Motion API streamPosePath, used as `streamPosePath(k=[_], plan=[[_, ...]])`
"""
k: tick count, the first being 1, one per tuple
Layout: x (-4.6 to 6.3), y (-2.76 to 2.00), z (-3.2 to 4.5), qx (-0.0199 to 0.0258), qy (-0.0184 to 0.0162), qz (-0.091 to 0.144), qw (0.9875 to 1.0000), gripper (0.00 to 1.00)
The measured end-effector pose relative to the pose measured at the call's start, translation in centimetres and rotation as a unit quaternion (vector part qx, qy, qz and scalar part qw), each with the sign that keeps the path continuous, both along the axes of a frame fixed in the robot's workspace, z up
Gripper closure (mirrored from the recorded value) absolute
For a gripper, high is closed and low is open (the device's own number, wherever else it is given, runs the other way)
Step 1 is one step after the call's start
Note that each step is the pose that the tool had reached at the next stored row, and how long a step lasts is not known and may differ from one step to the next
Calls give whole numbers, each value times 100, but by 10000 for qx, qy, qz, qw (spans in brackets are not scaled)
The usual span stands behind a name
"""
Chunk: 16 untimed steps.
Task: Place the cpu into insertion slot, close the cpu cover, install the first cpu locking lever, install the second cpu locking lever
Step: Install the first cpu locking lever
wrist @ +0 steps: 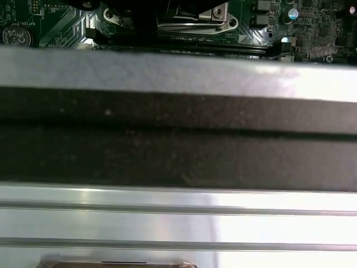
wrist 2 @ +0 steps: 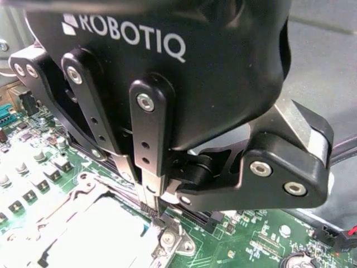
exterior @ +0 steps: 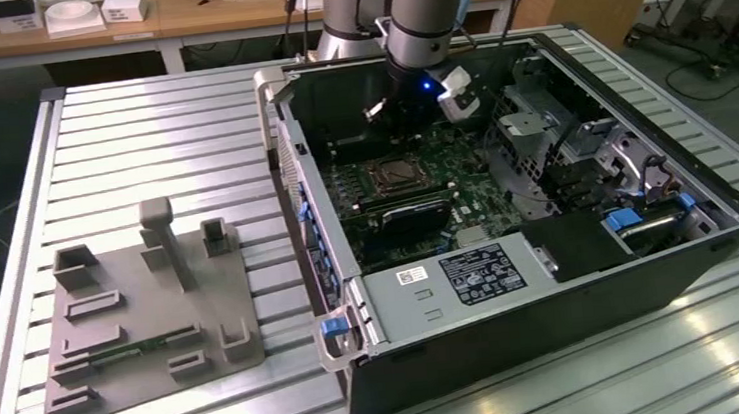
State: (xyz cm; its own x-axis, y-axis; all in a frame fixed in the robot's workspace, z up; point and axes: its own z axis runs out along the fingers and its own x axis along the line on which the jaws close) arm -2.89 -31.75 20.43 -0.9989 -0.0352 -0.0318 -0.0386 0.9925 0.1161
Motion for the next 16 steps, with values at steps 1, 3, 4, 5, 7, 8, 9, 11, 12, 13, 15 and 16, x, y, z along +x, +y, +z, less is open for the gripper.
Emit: streamPosePath(k=[1,3,4,5,7,8,9,11,12,13,15,16], plan=[[2,0,-2,-4,0,0,10000,89],[2,-1,-6,-5,1,0,10000,89],[2,0,-8,-4,0,0,10000,89],[3,0,-11,-7,0,0,10000,89],[3,0,-15,-23,1,1,10000,89],[3,0,-17,-32,0,1,10000,89],[3,0,-20,-44,0,0,10000,89],[3,-1,-27,-70,0,0,10000,89],[3,0,-31,-84,0,0,10000,89],[3,0,-35,-101,0,0,9999,89],[3,-1,-42,-137,0,0,9999,89],[3,-1,-46,-156,1,0,9999,89]])
